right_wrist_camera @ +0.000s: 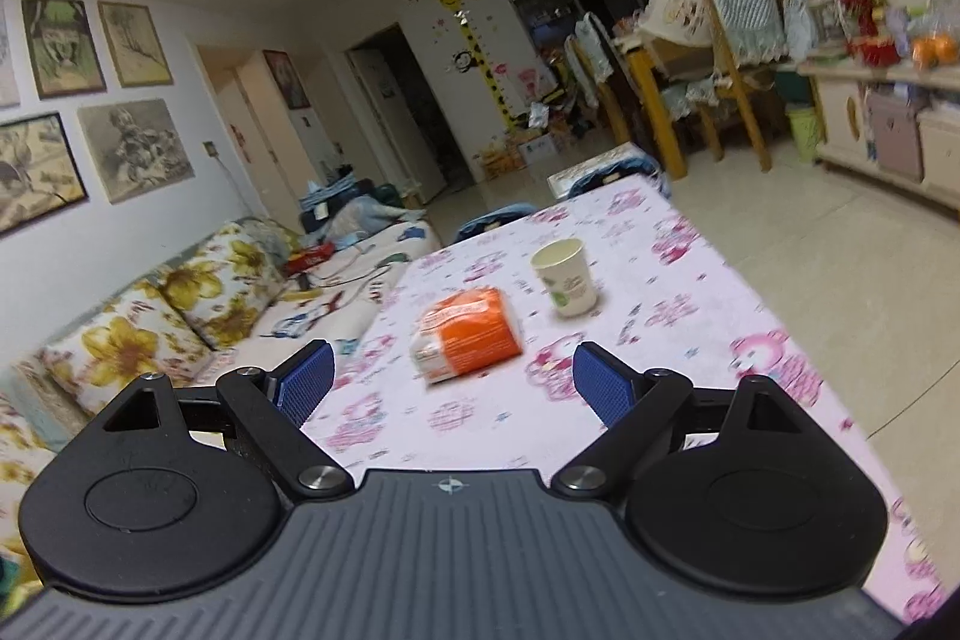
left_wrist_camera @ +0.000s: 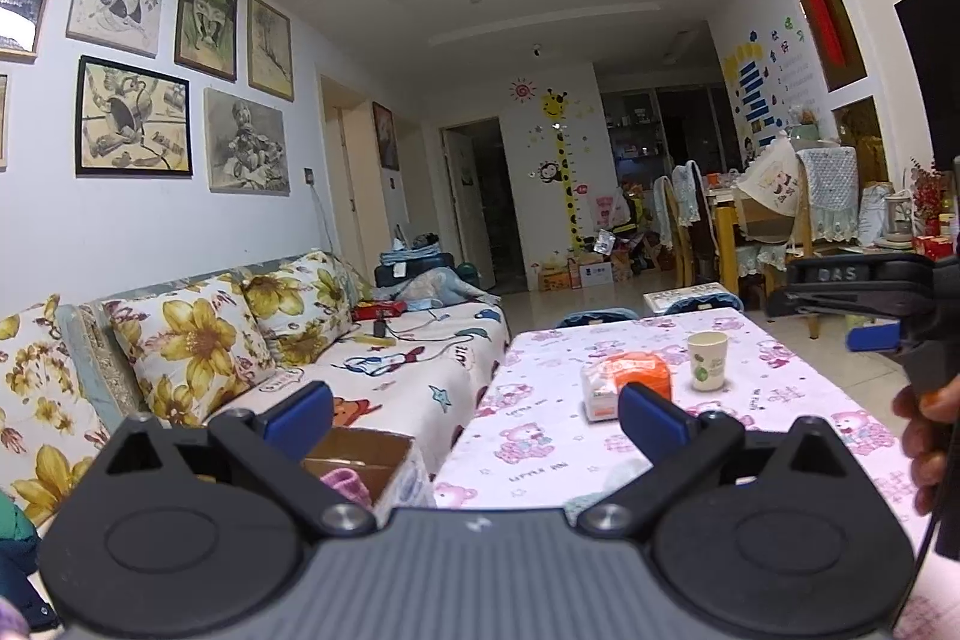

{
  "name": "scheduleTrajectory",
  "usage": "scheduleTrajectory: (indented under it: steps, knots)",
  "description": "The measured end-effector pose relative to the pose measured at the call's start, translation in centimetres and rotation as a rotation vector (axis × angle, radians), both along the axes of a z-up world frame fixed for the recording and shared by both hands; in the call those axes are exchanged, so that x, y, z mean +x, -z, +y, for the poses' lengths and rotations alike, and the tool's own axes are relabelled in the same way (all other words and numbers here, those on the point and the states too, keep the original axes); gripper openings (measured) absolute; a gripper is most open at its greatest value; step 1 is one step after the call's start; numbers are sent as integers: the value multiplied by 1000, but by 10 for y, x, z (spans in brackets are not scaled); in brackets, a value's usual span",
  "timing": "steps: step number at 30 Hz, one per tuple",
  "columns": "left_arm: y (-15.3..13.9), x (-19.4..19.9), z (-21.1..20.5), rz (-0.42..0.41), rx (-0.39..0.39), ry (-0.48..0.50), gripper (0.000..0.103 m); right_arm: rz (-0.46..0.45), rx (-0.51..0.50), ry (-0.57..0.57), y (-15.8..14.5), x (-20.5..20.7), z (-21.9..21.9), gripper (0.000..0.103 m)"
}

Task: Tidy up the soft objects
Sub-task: 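Grasp the teal knit pompom hat with left tool while right tool grasps blue Vinda tissue pack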

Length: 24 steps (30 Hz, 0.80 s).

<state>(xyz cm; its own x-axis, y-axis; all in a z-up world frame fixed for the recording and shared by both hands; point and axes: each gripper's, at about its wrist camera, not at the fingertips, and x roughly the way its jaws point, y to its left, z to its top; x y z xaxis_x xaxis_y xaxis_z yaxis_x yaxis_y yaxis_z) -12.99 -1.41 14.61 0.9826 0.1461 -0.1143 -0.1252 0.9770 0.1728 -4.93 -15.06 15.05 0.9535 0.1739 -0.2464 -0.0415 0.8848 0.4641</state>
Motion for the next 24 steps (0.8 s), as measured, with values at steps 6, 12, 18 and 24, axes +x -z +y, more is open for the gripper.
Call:
scheduleTrajectory:
  steps: [6, 12, 18, 24]
  knots:
    - [-5, -16, -15, -42, 56, 38, 102, 49, 292, -47, 8, 4, -23, 103]
    - [-8, -17, -20, -55, 42, 86, 102, 58, 388, -25, 16, 12, -37, 103]
    - [14, 2, -22, -16, 43, 100, 102, 81, 318, 27, 31, 26, -45, 103]
    - [49, 40, -18, 70, 41, 110, 102, 171, 228, 43, 55, 48, -52, 103]
